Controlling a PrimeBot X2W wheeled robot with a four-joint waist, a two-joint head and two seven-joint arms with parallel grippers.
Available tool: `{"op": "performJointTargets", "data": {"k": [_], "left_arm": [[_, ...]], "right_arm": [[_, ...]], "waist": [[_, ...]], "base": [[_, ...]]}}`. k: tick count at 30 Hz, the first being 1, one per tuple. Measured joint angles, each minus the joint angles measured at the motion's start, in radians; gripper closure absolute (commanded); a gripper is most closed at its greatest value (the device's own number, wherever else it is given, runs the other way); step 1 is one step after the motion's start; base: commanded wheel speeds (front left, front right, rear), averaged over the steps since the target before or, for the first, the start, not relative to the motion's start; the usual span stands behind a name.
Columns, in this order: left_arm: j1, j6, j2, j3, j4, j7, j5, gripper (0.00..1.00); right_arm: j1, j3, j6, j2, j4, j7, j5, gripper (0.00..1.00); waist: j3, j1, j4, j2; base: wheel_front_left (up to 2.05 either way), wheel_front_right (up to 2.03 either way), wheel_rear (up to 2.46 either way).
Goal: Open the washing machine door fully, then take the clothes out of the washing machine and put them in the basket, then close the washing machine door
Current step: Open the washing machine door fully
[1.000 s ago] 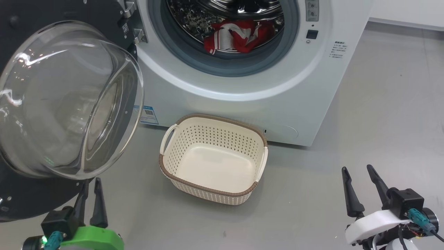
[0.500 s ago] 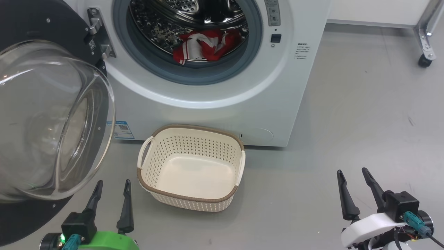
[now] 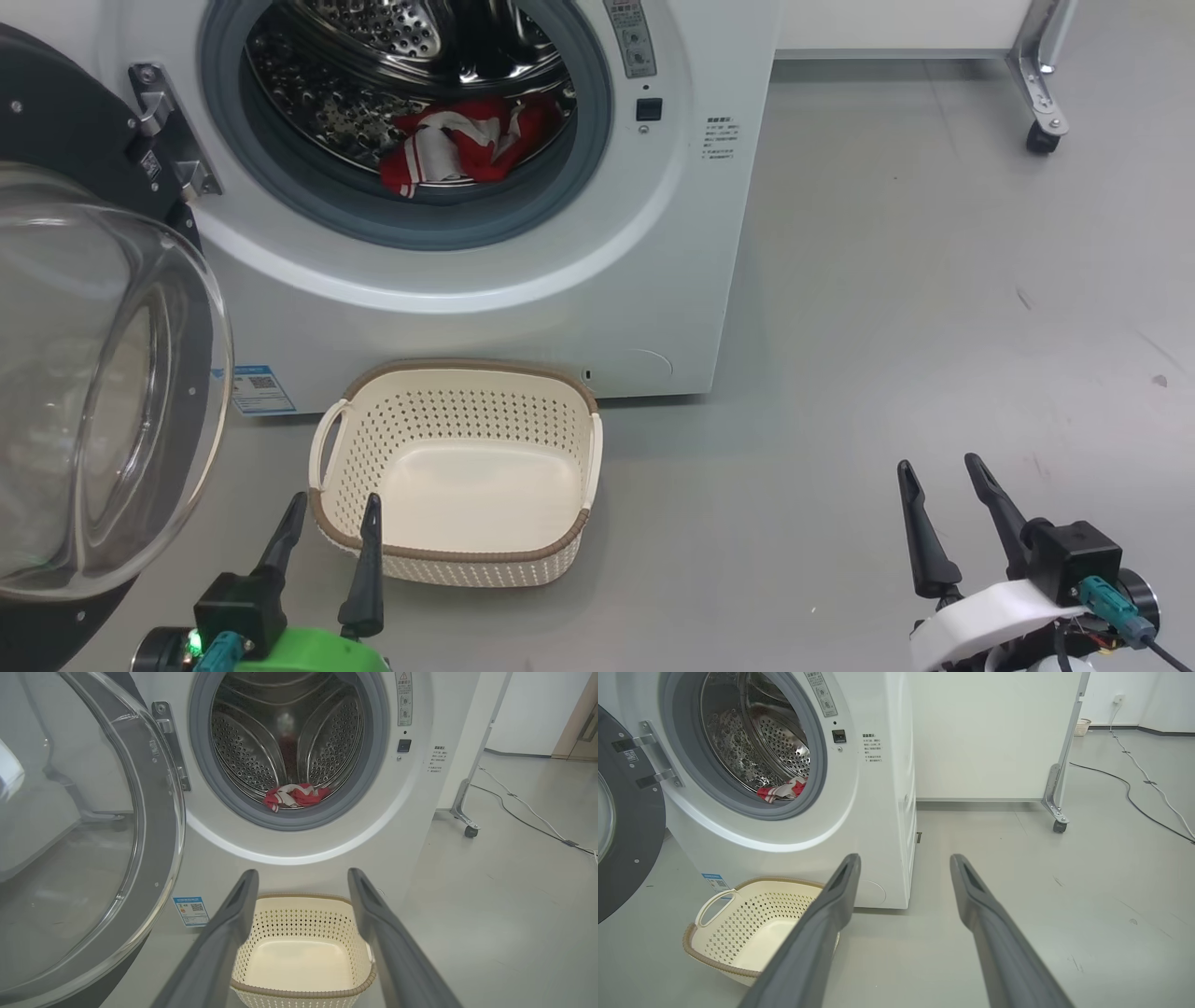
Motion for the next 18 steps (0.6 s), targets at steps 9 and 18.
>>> {"op": "performJointTargets", "data": {"k": [9,18], "left_arm": [[0.002,0.000,-0.002,-0.019,-0.001,0.015,0.000,0.00],[0.002,0.010,-0.002,-0.024,-0.006,0.024,0.001,0.00]], "right_arm": [[0.014,-0.002,-0.001,0.006,-0.026,0.000,-0.001,0.00],[0.031,-0.001,-0.002,0.009,-0.040,0.000,-0.001,0.00]], "waist": [[-0.005,0.0000,-0.027,0.0000],[-0.005,0.0000,-0.031,0.0000]], "base": [[0.00,0.00,0.00],[0.00,0.00,0.00]]}}
